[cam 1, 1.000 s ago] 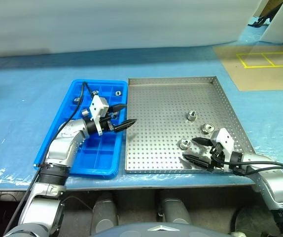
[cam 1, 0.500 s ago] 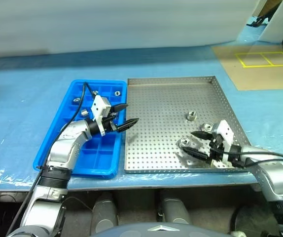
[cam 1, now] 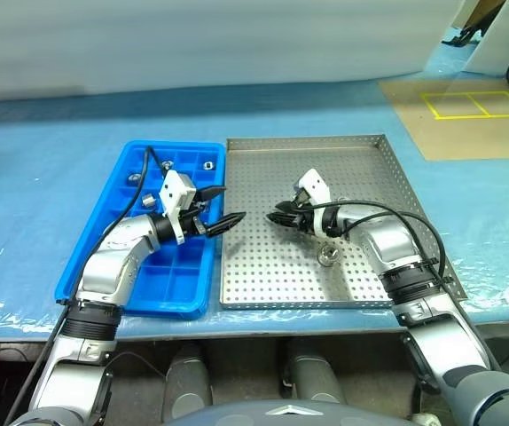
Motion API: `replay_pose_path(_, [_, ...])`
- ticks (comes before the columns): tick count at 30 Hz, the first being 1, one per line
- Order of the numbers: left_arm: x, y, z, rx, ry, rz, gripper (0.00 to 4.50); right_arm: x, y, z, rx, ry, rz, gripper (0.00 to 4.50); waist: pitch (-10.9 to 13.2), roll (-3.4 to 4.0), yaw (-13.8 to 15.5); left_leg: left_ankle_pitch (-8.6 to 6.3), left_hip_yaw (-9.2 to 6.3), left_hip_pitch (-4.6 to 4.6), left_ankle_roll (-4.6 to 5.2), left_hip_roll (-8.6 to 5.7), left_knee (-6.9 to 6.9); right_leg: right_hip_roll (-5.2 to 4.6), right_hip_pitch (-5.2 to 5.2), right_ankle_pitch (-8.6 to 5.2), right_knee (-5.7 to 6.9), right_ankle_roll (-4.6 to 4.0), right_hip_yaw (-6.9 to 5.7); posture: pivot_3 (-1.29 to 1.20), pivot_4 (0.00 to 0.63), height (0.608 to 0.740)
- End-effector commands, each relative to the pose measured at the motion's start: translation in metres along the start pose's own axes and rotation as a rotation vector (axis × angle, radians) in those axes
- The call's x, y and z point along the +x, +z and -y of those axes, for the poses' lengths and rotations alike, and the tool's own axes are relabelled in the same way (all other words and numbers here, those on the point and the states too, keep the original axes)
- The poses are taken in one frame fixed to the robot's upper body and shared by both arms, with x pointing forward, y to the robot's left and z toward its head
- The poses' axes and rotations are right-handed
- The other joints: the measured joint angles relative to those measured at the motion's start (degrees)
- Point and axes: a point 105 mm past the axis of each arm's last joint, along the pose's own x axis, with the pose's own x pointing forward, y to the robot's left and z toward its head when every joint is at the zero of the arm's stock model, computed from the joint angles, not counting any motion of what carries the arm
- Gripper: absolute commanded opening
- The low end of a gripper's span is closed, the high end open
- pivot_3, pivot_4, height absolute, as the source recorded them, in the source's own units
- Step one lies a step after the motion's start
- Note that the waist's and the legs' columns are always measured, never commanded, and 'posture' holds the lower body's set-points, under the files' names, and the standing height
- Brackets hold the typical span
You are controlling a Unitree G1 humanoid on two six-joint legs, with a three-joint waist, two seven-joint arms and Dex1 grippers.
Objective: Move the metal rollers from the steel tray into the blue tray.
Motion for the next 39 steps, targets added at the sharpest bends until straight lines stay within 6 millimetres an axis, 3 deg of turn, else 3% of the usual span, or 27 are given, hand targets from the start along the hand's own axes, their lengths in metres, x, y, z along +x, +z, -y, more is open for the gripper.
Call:
replay_pose_path(1, [-0.002,0.010,-0.003,0.033,-0.001,0.035,4.24,-0.017,0.018,0.012,-0.043,0.002,0.075,1.82,0.0,0.00,0.0,0.01,0.00,0.06,-0.03,0.03,0.00,0.03,0.05,0.02,0.00,-0.03,0.00,-0.29,0.150,0.740])
replay_pose_path(2, [-0.002,0.009,-0.001,0.032,-0.004,0.037,4.24,-0.024,0.018,0.015,-0.046,0.005,0.081,1.82,0.0,-0.01,0.0,0.02,0.01,0.11,-0.03,0.03,0.01,0.03,0.08,0.03,0.00,-0.04,0.01,-0.29,0.150,0.740])
replay_pose_path(5, [0.000,0.005,0.002,0.029,-0.009,0.040,4.24,-0.043,0.014,0.019,-0.070,0.019,0.078,2.39,0.0,-0.01,-0.1,0.02,0.03,0.17,-0.04,0.04,0.03,0.04,0.11,0.06,0.00,-0.07,0.04,-0.30,0.150,0.740])
replay_pose_path(11, [0.005,0.000,0.003,0.020,-0.022,0.041,4.24,-0.064,-0.009,0.014,-0.066,0.084,0.013,4.45,0.0,-0.02,-0.1,0.02,0.05,0.31,-0.04,0.17,0.01,0.18,0.20,0.06,-0.03,-0.07,0.06,-0.33,0.150,0.740])
replay_pose_path(16, [0.007,0.000,0.002,0.025,-0.035,0.035,4.24,-0.071,-0.026,0.013,-0.052,0.110,-0.029,4.45,0.0,-0.02,-0.5,0.02,0.12,0.35,-0.03,0.19,0.03,0.19,0.19,0.07,-0.04,-0.08,0.10,-0.34,0.150,0.740])
replay_pose_path(20, [0.008,0.000,0.002,0.028,-0.044,0.026,4.24,-0.063,-0.015,0.001,-0.070,0.135,-0.027,4.45,0.0,-0.02,-0.6,0.02,0.12,0.37,-0.04,0.24,0.04,0.23,0.19,0.07,-0.03,-0.10,0.11,-0.34,0.150,0.740])
replay_pose_path(29, [0.006,0.001,0.002,0.032,-0.045,0.019,4.24,-0.062,-0.025,-0.011,-0.083,0.237,-0.095,4.45,0.0,-0.02,-0.4,0.01,0.13,0.35,-0.04,0.24,0.03,0.23,0.19,0.07,-0.06,-0.10,0.10,-0.34,0.150,0.740])
replay_pose_path(39, [0.002,-0.009,-0.003,0.026,-0.040,0.011,4.24,-0.063,-0.046,-0.006,-0.116,0.248,-0.211,4.45,0.0,-0.03,-0.6,0.01,0.13,0.36,-0.04,0.26,0.03,0.24,0.19,0.07,-0.06,-0.09,0.10,-0.34,0.150,0.740])
